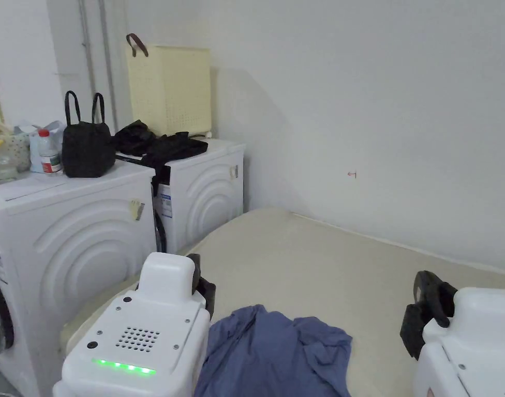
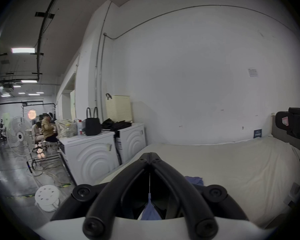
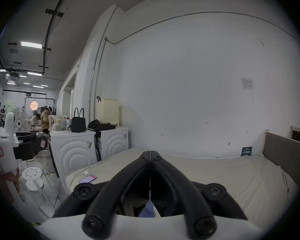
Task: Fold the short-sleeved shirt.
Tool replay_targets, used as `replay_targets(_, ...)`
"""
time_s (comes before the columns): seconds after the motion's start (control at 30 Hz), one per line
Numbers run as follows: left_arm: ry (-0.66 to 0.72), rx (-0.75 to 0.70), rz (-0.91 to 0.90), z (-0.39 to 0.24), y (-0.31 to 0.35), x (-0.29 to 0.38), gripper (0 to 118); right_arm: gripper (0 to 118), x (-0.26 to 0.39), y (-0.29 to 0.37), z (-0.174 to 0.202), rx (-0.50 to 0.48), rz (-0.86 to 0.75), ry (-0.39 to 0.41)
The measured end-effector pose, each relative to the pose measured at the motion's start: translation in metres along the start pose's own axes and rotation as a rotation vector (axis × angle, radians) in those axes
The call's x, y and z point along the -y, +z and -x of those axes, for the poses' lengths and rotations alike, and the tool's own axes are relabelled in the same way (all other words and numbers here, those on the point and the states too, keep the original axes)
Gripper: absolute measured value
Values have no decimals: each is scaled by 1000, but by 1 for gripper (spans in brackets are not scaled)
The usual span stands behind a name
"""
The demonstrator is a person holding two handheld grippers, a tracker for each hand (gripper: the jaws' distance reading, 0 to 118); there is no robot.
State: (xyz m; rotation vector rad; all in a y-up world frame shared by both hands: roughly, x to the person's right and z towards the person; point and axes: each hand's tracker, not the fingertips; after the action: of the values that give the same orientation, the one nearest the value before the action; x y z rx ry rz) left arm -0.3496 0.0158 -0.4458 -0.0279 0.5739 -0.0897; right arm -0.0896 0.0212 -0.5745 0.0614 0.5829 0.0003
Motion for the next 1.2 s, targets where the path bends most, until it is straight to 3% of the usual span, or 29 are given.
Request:
replay_targets(0.33, 1, -52, 22, 16, 6, 9, 0, 0, 7, -3, 7, -41, 18, -18)
replay_targets(0.53, -6, 27, 69, 0, -13, 19, 0, 0, 12, 0, -5, -9, 35, -21)
replay_targets(0.83, -32, 237, 355, -60, -119, 81, 0, 0, 36, -9, -30, 58, 103, -15)
replay_targets(1.07, 14, 371, 712, -121, -232, 174, 0, 0, 63, -23, -55, 126, 190, -5)
replay_targets(1.13, -38, 385, 758, -142, -253, 204, 0, 0, 71, -26, -62, 143, 206, -9)
replay_targets(1.2, -98, 374, 838, -160, -274, 232, 11, 0, 78, -30, -70, 159, 234, -10)
